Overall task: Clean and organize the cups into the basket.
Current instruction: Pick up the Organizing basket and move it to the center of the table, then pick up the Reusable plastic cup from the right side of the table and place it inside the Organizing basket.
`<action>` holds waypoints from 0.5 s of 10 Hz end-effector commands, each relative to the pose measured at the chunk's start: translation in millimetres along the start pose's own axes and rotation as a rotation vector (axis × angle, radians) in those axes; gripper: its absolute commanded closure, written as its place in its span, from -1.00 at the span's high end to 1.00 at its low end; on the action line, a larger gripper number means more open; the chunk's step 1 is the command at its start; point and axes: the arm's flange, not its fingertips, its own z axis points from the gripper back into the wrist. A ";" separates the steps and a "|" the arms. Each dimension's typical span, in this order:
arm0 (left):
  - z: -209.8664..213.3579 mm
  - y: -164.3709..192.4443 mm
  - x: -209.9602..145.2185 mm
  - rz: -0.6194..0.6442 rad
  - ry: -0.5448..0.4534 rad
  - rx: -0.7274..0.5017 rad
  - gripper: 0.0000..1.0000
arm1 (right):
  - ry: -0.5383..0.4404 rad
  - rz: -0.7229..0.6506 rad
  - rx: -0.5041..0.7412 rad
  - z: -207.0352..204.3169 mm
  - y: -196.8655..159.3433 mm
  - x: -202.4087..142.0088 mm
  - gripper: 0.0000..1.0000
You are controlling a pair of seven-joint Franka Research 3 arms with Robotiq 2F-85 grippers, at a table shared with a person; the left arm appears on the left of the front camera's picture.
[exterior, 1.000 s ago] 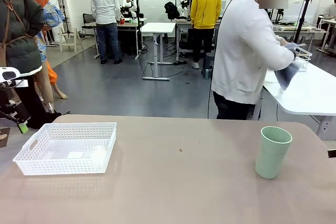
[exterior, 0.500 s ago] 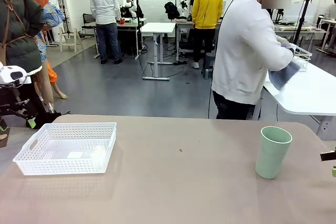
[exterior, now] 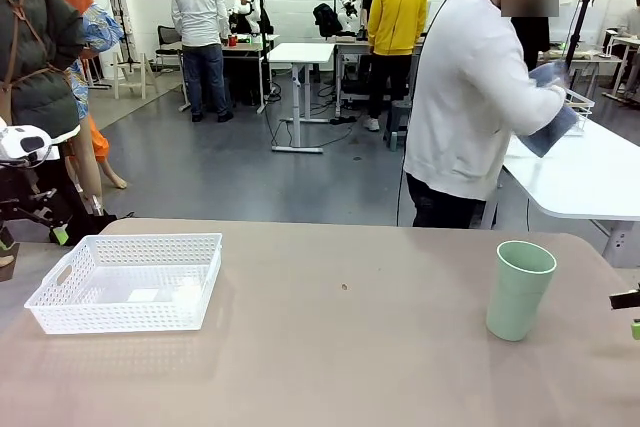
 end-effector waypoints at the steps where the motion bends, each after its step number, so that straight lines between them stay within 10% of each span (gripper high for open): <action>1: 3.0 -0.2 -2.6 -0.019 0.004 -0.003 1.00 | 0.000 0.000 0.000 0.0 0.0 -0.1 1.00; 5: 3.0 -0.2 -2.6 -0.019 0.004 -0.003 1.00 | 0.025 0.287 -0.063 -43.2 -20.6 -1.4 1.00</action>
